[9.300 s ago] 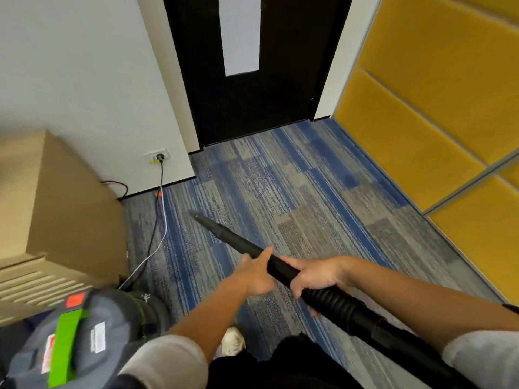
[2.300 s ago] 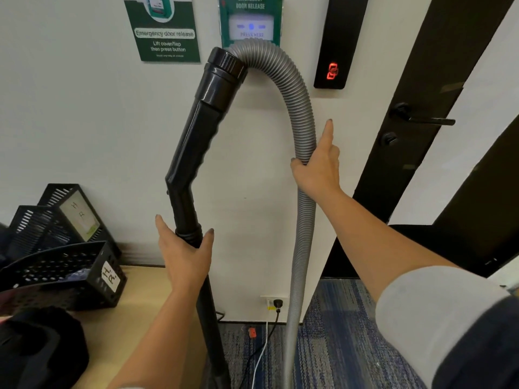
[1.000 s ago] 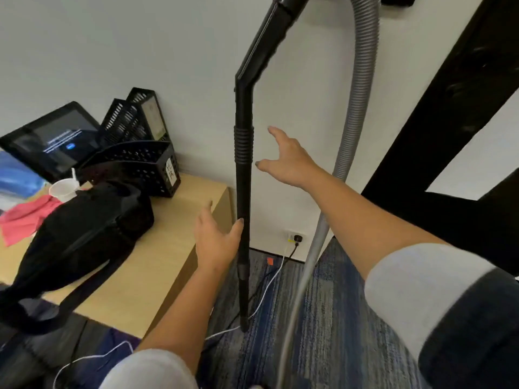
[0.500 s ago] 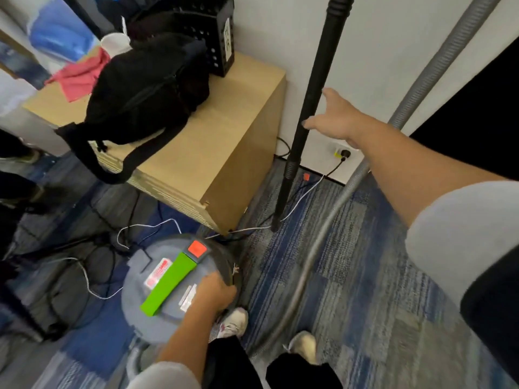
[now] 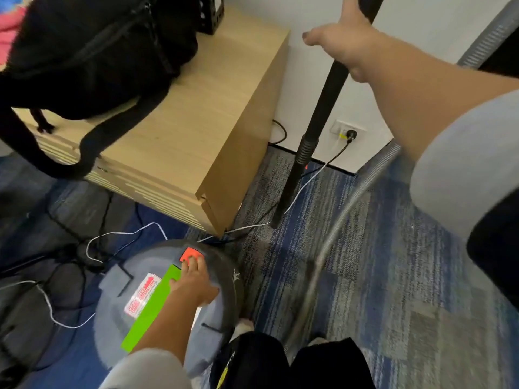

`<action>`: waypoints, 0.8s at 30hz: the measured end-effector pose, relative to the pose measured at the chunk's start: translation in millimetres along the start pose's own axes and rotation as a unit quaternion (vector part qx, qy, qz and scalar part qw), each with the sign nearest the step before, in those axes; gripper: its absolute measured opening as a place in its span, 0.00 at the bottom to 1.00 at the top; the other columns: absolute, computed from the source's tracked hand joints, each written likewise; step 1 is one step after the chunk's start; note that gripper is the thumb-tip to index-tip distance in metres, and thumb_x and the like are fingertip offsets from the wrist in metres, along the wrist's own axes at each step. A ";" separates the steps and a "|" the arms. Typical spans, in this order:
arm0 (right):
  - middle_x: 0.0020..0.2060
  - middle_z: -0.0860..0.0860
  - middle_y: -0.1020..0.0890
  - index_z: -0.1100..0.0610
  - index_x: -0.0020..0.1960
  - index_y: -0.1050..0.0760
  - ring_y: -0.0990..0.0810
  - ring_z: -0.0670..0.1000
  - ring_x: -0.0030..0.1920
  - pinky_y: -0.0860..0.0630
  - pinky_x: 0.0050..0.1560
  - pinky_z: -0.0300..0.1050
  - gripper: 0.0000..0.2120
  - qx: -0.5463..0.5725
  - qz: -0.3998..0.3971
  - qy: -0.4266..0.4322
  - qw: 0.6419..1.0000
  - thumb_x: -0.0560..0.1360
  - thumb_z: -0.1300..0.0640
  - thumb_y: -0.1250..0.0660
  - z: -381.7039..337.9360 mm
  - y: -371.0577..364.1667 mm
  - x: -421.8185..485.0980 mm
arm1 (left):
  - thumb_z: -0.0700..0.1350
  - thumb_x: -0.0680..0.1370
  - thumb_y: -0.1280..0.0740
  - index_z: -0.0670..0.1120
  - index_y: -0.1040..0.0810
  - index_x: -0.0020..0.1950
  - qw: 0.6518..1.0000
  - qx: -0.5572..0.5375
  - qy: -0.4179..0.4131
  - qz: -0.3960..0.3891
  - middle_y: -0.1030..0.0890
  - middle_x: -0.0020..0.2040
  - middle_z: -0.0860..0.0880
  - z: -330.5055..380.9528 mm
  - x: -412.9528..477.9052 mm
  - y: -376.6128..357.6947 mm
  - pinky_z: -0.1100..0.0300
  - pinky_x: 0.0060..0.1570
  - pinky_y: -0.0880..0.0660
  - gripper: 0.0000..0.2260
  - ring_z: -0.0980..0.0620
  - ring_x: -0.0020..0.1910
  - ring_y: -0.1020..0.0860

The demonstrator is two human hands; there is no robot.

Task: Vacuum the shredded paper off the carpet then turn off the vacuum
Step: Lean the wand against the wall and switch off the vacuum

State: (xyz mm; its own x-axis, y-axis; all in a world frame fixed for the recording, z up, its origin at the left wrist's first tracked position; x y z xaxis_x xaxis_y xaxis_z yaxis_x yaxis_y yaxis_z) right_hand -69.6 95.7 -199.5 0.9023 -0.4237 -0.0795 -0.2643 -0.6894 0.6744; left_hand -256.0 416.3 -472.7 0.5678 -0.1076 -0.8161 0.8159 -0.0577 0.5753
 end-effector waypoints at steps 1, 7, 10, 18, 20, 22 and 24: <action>0.71 0.55 0.36 0.52 0.75 0.51 0.34 0.56 0.67 0.36 0.60 0.48 0.38 -0.012 0.026 -0.002 1.000 0.73 0.48 0.34 3.2 2.4 2.9 | 0.55 0.78 0.37 0.43 0.59 0.78 1.000 0.006 0.002 -0.004 0.58 0.78 0.44 0.8 2.2 -1.7 0.41 0.71 0.45 0.40 0.44 0.77 0.57; 0.77 0.56 0.58 0.44 0.73 0.73 0.56 0.57 0.76 0.51 0.72 0.63 0.60 0.234 0.106 -0.097 0.961 0.64 0.31 0.30 61.6 11.3 26.0 | 0.59 0.74 0.36 0.41 0.58 0.77 0.997 0.065 0.027 0.008 0.51 0.78 0.44 2.8 22.9 -4.5 0.42 0.73 0.49 0.44 0.45 0.77 0.50; 0.76 0.52 0.45 0.44 0.75 0.70 0.39 0.54 0.72 0.42 0.70 0.57 0.51 0.233 0.091 -0.065 0.966 0.71 0.40 0.32 67.1 -3.3 42.2 | 0.62 0.72 0.35 0.41 0.53 0.77 0.994 0.096 0.044 0.001 0.48 0.77 0.42 10.4 30.4 -0.3 0.44 0.72 0.49 0.45 0.43 0.76 0.46; 0.74 0.51 0.42 0.43 0.75 0.69 0.28 0.47 0.57 0.28 0.45 0.39 0.44 0.180 0.093 -0.061 0.977 0.77 0.59 0.37 79.5 0.4 53.4 | 0.67 0.67 0.33 0.42 0.50 0.77 0.993 0.094 0.070 -0.024 0.47 0.77 0.41 14.5 29.8 0.8 0.45 0.71 0.45 0.50 0.42 0.76 0.46; 0.75 0.52 0.44 0.43 0.75 0.69 0.31 0.52 0.67 0.29 0.58 0.45 0.46 0.186 0.083 -0.067 0.977 0.76 0.61 0.36 78.2 3.6 52.9 | 0.65 0.68 0.32 0.41 0.50 0.77 0.993 0.091 0.075 -0.020 0.48 0.76 0.39 19.6 25.1 0.1 0.43 0.70 0.44 0.48 0.40 0.75 0.47; 0.76 0.52 0.46 0.44 0.75 0.69 0.38 0.54 0.72 0.38 0.67 0.53 0.47 0.191 0.064 -0.070 0.977 0.75 0.62 0.36 78.3 5.4 52.5 | 0.61 0.71 0.33 0.41 0.49 0.76 0.994 0.079 0.078 -0.009 0.47 0.75 0.38 23.2 22.6 1.2 0.43 0.69 0.42 0.44 0.39 0.75 0.47; 0.76 0.52 0.46 0.44 0.74 0.70 0.39 0.53 0.73 0.40 0.69 0.55 0.47 0.191 0.049 -0.072 0.978 0.75 0.62 0.36 78.4 4.2 52.3 | 0.59 0.73 0.34 0.41 0.48 0.76 0.995 0.063 0.079 0.000 0.46 0.75 0.39 22.6 22.4 2.2 0.44 0.68 0.40 0.40 0.40 0.75 0.46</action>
State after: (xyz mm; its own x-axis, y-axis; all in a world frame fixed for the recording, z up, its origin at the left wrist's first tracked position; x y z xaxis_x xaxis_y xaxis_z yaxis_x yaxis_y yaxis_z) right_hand -50.2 24.6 -258.3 0.8162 -0.5581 -0.1495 -0.4799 -0.7990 0.3623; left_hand -243.9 391.3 -488.5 0.5864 0.0495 -0.8085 0.8011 -0.1830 0.5698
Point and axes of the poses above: each hand's wrist, its own x-axis towards the middle knuckle, its own y-axis out of the back of the hand, z = x × y, the point moved 4 cm from there along x, towards the middle knuckle
